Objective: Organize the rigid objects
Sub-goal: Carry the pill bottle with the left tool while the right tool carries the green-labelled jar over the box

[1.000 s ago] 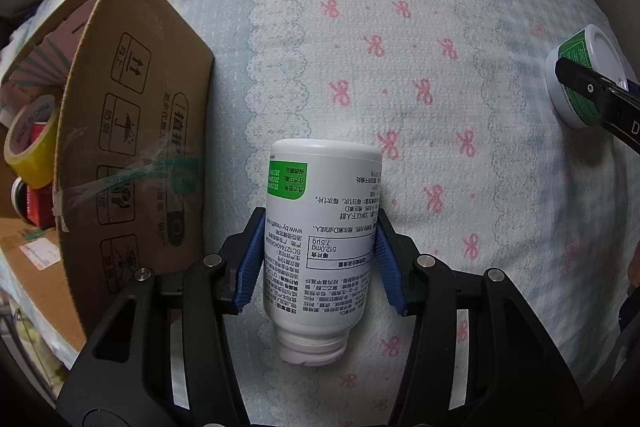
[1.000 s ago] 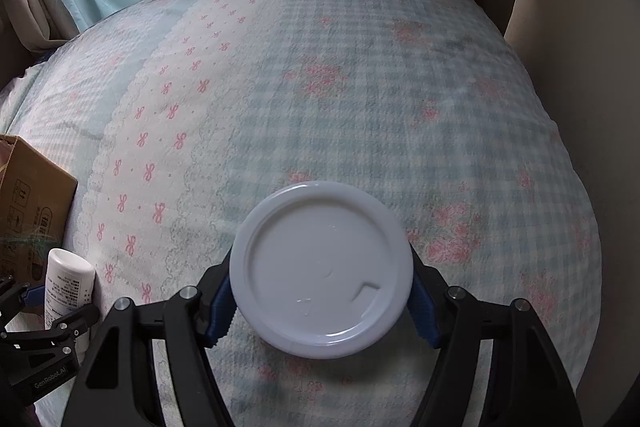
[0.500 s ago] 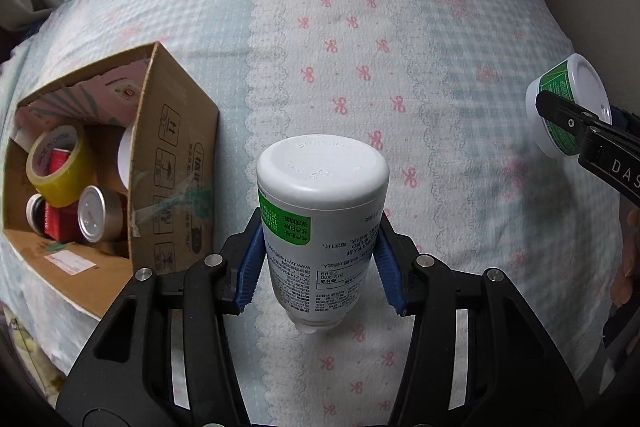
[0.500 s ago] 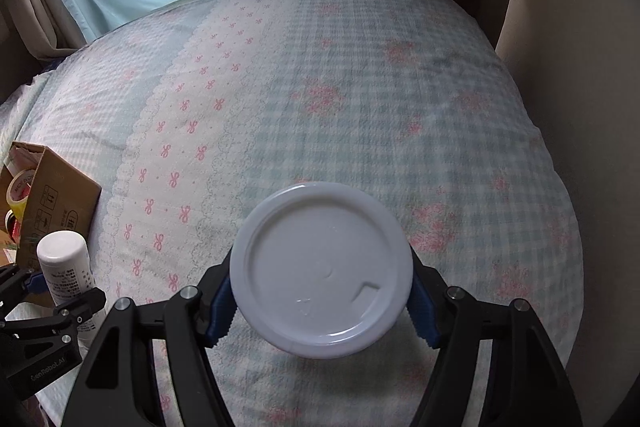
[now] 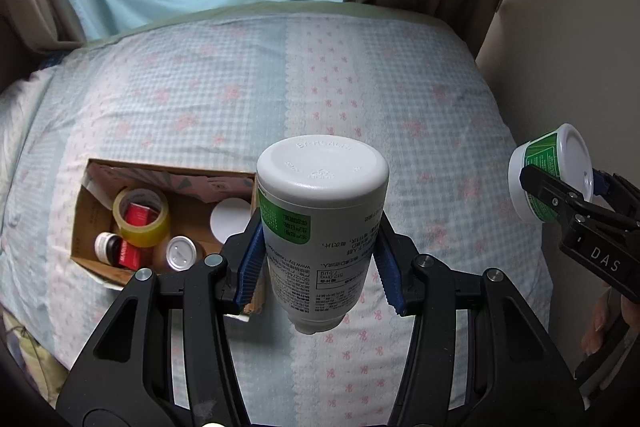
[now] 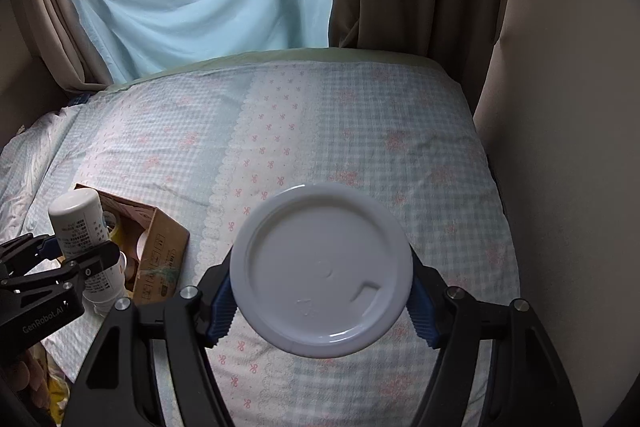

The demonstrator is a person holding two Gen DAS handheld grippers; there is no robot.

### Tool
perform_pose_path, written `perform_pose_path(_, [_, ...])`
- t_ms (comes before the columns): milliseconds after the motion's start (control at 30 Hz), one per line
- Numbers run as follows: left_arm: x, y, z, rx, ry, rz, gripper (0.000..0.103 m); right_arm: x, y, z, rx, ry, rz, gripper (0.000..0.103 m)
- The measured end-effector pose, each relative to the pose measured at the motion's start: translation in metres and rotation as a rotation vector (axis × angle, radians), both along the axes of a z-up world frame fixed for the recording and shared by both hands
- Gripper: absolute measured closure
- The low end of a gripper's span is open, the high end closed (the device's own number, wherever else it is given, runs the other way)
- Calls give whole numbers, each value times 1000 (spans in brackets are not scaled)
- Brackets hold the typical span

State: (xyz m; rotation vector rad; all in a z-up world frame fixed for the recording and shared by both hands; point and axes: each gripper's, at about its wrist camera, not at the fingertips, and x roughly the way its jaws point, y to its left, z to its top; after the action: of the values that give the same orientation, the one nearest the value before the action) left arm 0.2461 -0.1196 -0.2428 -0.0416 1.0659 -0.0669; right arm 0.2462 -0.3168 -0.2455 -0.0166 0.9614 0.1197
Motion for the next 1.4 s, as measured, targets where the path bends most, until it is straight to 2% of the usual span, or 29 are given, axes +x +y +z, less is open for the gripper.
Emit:
perform_pose_path(133, [-7,29,37,-8,-55,-4,56,-12,31,33,10,-21,28,36])
perform_pose_path(300, [-18,83,61,-26,-87,10,56,-27,82,56,17,-34,57,36])
perform_pose_path(467, [-26,150,62,-47,-69,5,56,-42,139,66,40,-27,53,36])
perform_pose_path(600, [-27,205,53,-54,-40,-16,56,-45,189,64,50,-6,34,36])
perform_pose_path(800, [-22,278,27,-59,25,-49,56,-42,248,43,101,58,-36,36])
perform_pose_path(967, [-10,317,-5,-49,81,-60,56,-31,286,18,134,135,-61,36])
perform_pose_path(1167, [12,345,-44,-64,152,-32,56,-6,316,-24,151,245,-48,36])
perform_pose_path(1400, [43,354,-101,-32,261,-36,56,37,333,-89,161,401,-34,36])
